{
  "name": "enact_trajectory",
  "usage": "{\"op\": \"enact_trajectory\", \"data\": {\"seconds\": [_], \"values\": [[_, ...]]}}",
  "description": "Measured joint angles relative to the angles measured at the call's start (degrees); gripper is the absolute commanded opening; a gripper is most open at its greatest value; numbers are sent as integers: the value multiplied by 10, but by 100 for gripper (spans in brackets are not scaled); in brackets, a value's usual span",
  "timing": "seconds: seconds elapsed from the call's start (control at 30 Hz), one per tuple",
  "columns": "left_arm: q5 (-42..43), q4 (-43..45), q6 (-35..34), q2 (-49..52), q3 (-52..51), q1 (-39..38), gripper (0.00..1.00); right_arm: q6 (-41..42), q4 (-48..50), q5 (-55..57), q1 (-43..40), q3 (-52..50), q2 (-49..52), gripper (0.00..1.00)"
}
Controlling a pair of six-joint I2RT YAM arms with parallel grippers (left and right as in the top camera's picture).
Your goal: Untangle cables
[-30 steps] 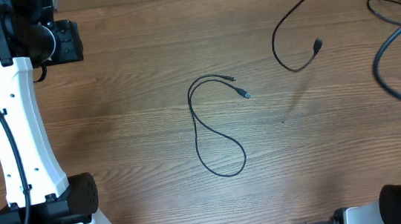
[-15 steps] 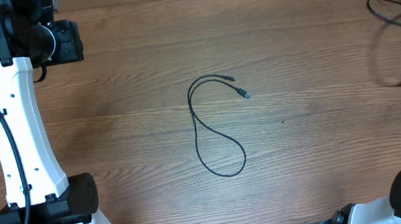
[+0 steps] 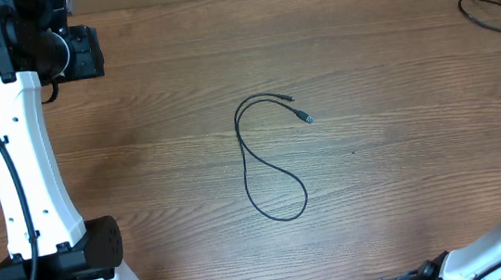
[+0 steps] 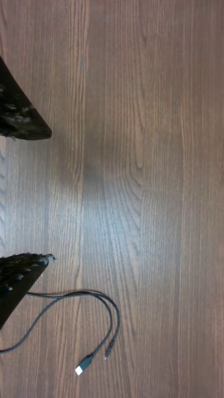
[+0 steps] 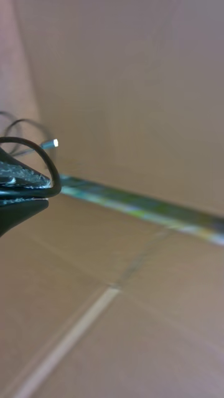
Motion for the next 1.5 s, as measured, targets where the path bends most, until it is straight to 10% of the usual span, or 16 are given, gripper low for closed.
{"op": "enact_trajectory", "data": {"seconds": [0.97, 1.5], "values": [[24, -2, 0, 0, 0, -2, 60, 20, 20, -109, -166, -9, 104, 4], [24, -5, 0, 0, 0, -2, 60, 20, 74, -125, -136, -275, 110, 4]]}}
